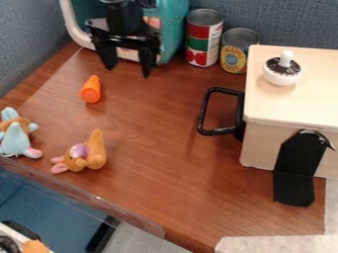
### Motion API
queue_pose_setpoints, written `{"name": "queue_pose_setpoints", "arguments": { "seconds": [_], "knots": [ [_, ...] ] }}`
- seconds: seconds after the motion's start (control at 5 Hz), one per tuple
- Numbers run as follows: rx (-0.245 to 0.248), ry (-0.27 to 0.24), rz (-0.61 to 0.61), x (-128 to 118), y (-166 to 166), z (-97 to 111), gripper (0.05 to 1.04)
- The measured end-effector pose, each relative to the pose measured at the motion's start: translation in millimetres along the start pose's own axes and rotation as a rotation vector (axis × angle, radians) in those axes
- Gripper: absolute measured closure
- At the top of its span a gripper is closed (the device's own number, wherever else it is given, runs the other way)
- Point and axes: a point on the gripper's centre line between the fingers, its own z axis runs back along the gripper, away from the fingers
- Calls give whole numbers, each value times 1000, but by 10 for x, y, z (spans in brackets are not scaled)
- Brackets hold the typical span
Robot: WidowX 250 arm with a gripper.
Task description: Move the orange object to the middle of the table
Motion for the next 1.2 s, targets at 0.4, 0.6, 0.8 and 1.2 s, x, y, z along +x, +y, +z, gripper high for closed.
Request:
{"name": "queue_pose_setpoints", "arguments": {
  "seconds": [0.4,0.6,0.8,1.2],
  "knots": [
    [54,19,88,271,547,-312,84],
    [81,36,124,266,685,-552,84],
    [78,53,140,262,731,-749,84],
    [34,112,190,228,764,-1062,396]
  ]
}}
